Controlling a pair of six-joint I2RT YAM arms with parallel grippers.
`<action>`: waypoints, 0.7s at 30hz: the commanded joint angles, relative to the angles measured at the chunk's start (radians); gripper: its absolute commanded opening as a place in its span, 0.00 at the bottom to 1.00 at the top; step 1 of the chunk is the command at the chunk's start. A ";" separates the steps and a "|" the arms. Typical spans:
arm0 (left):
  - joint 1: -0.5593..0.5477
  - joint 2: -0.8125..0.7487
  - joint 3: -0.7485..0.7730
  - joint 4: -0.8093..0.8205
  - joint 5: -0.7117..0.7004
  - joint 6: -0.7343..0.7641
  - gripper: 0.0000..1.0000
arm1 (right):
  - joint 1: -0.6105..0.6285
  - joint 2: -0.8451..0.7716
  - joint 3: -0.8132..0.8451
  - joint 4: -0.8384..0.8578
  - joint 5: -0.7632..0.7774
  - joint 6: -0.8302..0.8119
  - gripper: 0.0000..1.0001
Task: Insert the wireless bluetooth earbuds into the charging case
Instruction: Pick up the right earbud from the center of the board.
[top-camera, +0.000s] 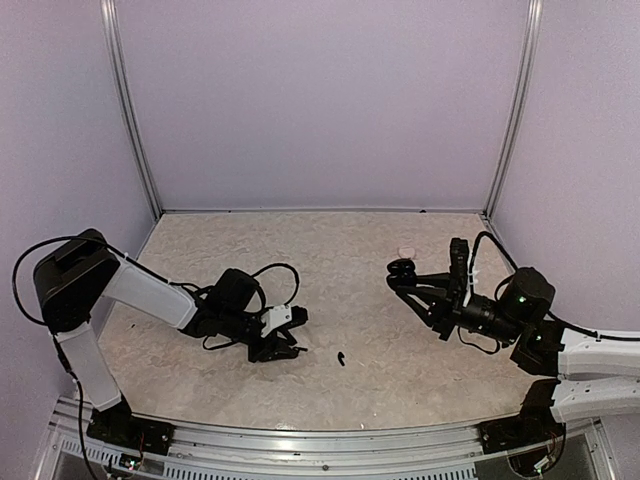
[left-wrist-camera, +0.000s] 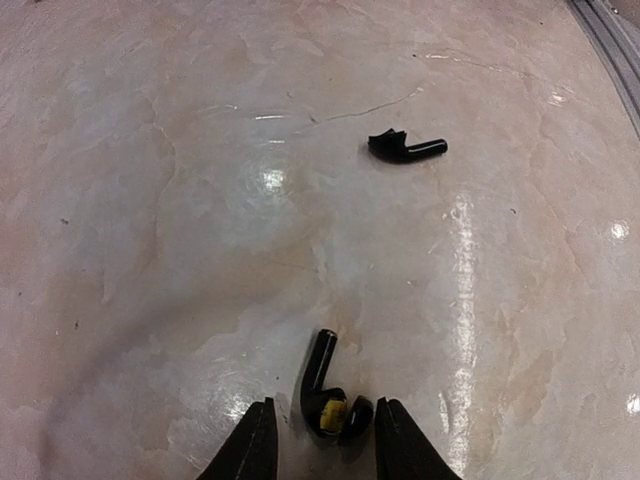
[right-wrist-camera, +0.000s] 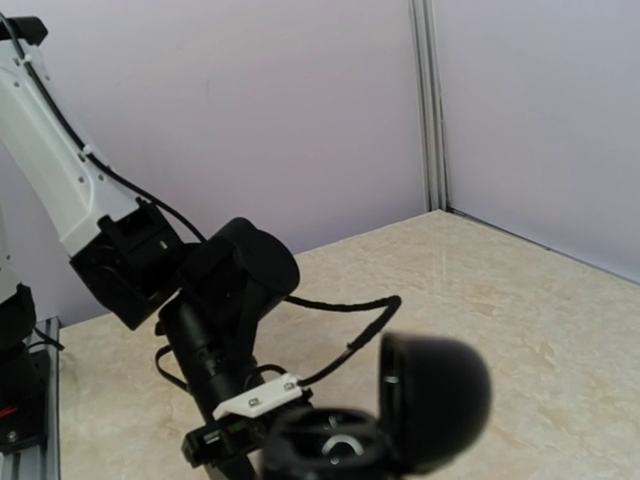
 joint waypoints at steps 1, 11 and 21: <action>-0.017 0.024 0.027 -0.019 -0.016 0.027 0.35 | -0.018 0.002 0.026 0.018 -0.013 0.007 0.00; -0.031 0.059 0.050 -0.042 -0.033 0.041 0.28 | -0.022 0.001 0.025 0.018 -0.014 0.014 0.00; -0.052 0.062 0.057 -0.044 -0.073 0.028 0.16 | -0.024 0.002 0.028 0.006 -0.020 0.012 0.00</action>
